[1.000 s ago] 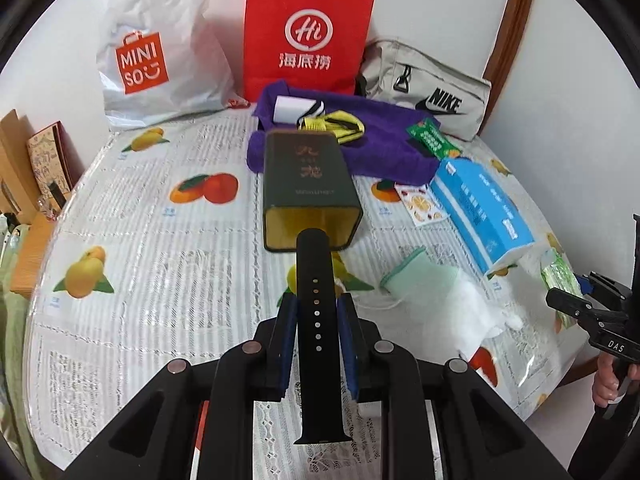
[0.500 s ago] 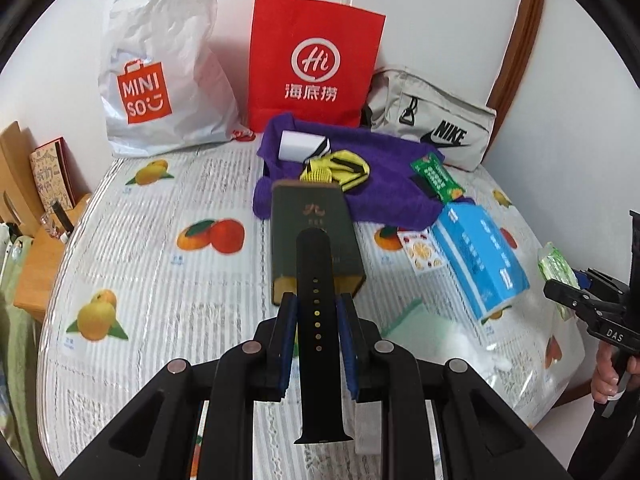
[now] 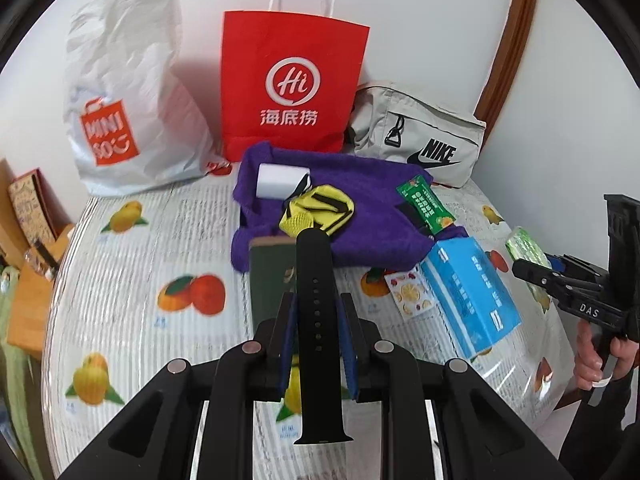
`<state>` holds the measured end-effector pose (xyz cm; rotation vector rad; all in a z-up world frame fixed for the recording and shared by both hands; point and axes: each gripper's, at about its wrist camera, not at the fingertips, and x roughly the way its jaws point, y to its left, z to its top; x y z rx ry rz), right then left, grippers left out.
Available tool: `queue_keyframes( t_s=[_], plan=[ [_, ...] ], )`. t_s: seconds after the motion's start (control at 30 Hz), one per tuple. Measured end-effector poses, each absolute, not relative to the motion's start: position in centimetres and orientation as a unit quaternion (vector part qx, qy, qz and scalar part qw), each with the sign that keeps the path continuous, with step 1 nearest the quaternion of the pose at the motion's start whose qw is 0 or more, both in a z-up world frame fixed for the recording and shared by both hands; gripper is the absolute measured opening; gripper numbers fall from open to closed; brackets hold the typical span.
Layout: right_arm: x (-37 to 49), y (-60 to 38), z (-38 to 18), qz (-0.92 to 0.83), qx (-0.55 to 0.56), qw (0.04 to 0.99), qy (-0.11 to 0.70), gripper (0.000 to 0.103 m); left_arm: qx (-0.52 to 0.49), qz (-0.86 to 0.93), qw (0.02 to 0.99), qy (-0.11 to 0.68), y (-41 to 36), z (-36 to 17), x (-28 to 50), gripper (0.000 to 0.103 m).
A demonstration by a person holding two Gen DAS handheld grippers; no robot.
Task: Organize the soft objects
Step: 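Carry the black strap and green tissue pack toward the purple towel with both grippers, then lower the strap onto the yellow bag with the left gripper while the right lowers the tissue pack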
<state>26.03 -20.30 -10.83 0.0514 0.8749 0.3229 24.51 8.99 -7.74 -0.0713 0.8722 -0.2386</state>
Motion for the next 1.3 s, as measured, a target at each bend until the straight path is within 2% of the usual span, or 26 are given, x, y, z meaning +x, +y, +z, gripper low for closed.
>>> queue_keyframes(
  t_s=[0.73,1.3],
  plan=[
    [37.8,-19.7,-10.8,0.144,0.014,0.899,0.414,0.051,-0.043,-0.14,0.897,0.417,8.1,-7.0,35.4,0.02],
    [44.8,-19.1,-16.0,0.135,0.008,0.869,0.476,0.052,-0.049,-0.194,0.867,0.456,4.1,-10.6,44.2,0.02]
  ],
)
